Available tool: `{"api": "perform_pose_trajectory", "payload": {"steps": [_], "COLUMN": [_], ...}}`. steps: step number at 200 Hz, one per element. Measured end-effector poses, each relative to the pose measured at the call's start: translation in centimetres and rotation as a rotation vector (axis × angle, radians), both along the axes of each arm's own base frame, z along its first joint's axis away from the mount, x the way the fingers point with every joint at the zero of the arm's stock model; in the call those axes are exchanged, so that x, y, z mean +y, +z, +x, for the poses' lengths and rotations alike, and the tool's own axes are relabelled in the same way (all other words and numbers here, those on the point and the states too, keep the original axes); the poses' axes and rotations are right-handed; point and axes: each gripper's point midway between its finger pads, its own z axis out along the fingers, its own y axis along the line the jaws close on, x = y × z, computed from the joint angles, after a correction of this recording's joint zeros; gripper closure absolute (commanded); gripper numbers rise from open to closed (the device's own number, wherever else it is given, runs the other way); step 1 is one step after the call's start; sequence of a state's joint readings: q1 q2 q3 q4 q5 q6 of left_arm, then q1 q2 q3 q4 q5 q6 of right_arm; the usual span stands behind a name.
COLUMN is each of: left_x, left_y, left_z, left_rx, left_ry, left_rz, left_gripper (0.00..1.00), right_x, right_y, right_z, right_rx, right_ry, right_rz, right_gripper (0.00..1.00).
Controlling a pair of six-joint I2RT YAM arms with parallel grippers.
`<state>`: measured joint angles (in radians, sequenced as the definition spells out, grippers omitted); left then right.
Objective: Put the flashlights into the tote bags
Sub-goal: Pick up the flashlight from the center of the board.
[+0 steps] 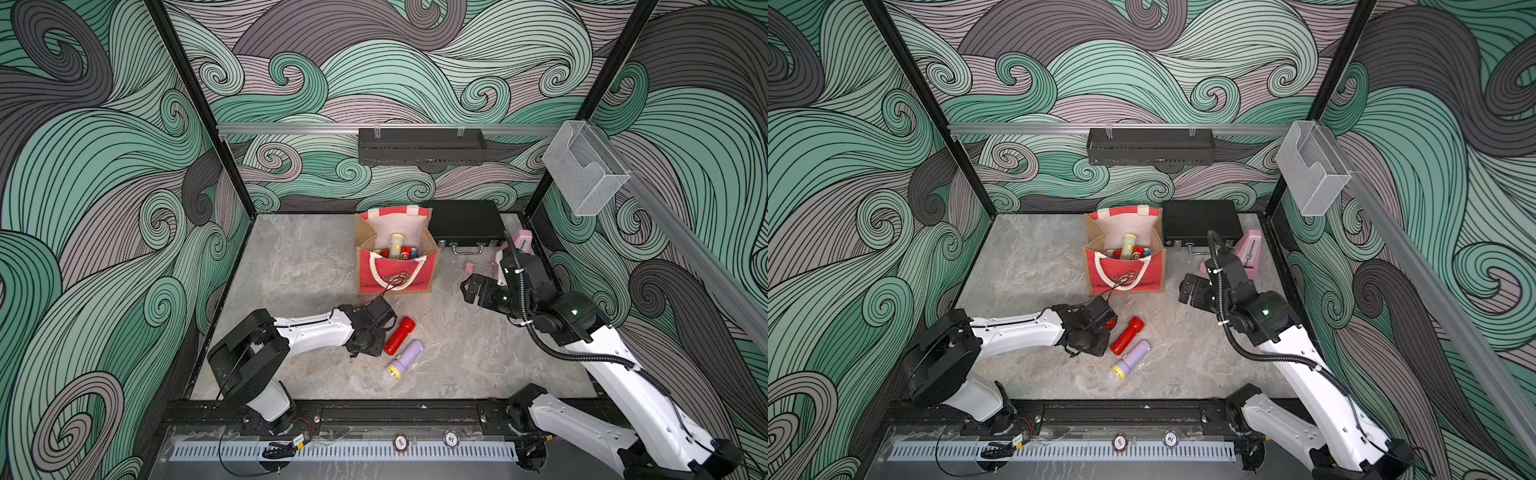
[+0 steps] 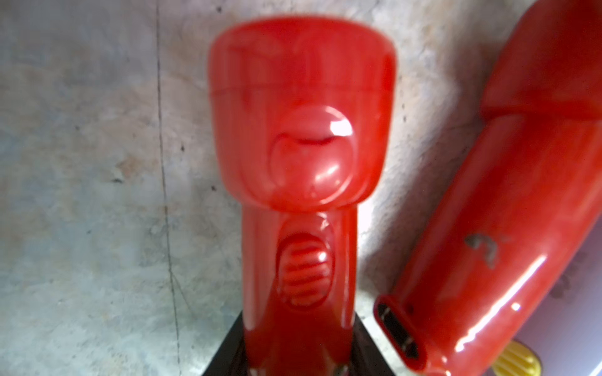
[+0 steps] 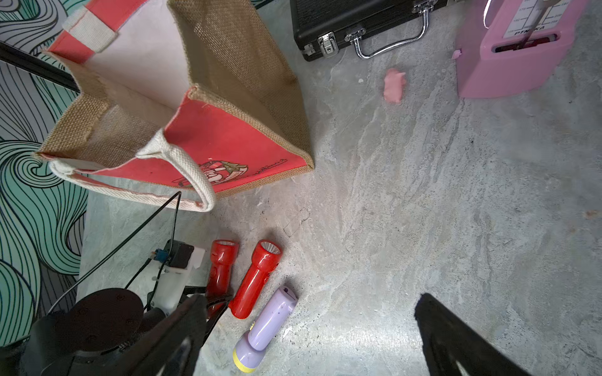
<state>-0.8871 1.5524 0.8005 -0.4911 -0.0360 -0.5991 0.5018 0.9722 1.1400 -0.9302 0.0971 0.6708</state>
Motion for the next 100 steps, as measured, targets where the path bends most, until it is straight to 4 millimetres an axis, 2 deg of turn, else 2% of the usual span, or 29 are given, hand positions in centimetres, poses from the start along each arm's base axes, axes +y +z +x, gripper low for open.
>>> {"api": "perform_pose_trajectory", "payload": {"steps": [24, 41, 70, 100], "left_x": [0.7, 1.3, 1.7, 2.6], "left_y": [0.1, 1.0, 4.9, 8.8], "left_z": [-0.6, -1.2, -1.5, -2.0], "left_rx": [0.005, 0.000, -0.063, -0.115], "left_ry": [0.019, 0.035, 0.072, 0.103], "left_rz": [-0.004, -0.016, -0.099, -0.166], "left_gripper": [0.86, 0.89, 0.92, 1.00], "right_x": [0.4, 0.9, 1.6, 2.0], "right_y": [-0.3, -0.6, -1.4, -2.0], "right_z": [0.5, 0.9, 1.7, 2.6], "right_rx": [0.005, 0.007, 0.031, 0.051], "right_ry": [0.003, 0.011, 0.023, 0.026], "right_rz": [0.012, 0.029, 0.041, 0.056], "right_gripper": [0.00, 0.01, 0.00, 0.00]}}
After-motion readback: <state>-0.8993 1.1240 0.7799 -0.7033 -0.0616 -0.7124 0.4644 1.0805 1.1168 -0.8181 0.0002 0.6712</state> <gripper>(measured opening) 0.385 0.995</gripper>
